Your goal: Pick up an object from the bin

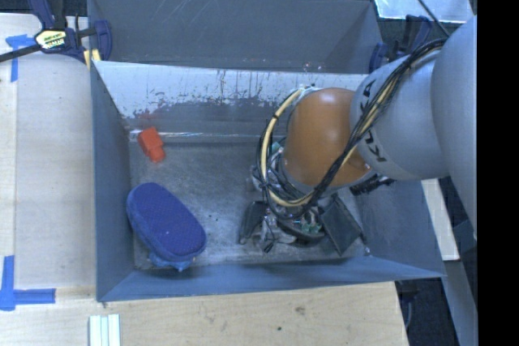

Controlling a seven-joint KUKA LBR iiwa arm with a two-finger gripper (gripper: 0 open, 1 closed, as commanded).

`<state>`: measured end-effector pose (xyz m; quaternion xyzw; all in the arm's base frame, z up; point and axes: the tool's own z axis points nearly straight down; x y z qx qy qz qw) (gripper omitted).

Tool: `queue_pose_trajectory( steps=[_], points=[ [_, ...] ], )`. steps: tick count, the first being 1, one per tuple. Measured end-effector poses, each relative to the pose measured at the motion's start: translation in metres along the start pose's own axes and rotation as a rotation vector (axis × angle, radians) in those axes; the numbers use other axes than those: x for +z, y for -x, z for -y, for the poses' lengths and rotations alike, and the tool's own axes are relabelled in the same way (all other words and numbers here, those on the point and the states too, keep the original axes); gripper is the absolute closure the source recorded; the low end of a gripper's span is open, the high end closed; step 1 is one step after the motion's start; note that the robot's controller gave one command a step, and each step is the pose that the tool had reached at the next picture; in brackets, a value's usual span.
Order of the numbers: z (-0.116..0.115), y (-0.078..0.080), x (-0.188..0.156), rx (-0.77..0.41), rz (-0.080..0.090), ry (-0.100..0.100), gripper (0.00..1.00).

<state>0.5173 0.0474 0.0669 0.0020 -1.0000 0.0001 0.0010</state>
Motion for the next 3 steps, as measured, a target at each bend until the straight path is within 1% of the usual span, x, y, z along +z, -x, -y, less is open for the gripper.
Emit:
queue_pose_trajectory(
  steps=[1, 2, 3],
  points=[
    [-0.001, 0.001, -0.003, 0.002, 0.003, 0.001, 1.0],
    [-0.024, 0.023, -0.051, -0.243, 0.005, 0.001, 1.0],
    [-0.025, 0.02, -0.142, -0.248, 0.009, 0.0, 1.0]
  ],
)
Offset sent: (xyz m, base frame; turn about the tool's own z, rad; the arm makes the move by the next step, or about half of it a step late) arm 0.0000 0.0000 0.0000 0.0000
